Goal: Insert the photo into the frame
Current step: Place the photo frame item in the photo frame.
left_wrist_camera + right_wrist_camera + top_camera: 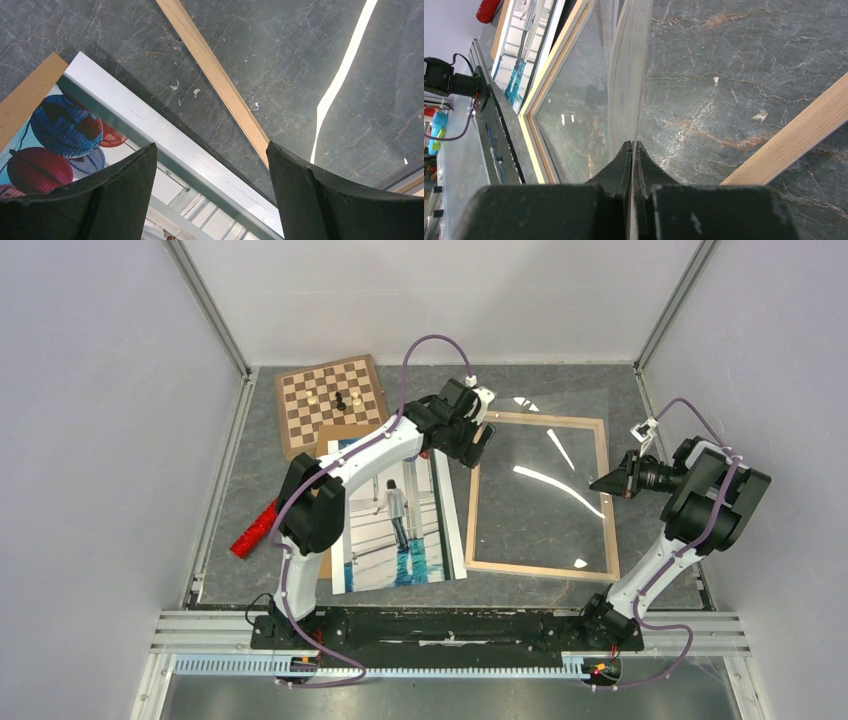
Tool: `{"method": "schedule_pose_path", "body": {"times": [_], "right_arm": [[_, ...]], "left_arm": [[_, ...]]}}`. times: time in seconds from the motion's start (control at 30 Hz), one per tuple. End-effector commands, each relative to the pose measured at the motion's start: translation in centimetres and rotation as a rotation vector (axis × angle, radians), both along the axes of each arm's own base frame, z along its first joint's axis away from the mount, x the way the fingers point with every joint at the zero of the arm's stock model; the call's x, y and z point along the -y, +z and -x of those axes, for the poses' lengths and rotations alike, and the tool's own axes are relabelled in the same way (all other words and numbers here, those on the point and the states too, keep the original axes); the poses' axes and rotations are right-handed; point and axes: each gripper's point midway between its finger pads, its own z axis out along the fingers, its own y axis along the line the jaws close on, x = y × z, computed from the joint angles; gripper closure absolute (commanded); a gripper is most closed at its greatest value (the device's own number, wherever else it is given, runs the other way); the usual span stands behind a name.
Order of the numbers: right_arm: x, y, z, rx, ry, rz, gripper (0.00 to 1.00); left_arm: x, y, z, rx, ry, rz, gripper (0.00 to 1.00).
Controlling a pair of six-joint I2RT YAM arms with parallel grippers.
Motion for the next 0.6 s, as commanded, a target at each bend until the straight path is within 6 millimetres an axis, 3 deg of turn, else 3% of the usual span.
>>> {"method": "schedule_pose_path", "body": {"times": [0.0,0.4,0.57], "right_arm": [[0.4,-0.7,-1.1,0.026,-0.028,0.026,1.0],[1.0,-1.7,-1.9,0.002,-0.08,0.08,1.0],[1.3,-2.2,-2.2,-0.021,-0.11,0.092,1.0]], "left_arm": [[0.1,0.8,-0.8,0.027,0.005,0.007,0.13],[0.0,0.6,-0.7,0.024,0.004,0.004,0.13],[-0.1,-0.3,-0.5,0.007,0.006,-0.009,0.13]]}}
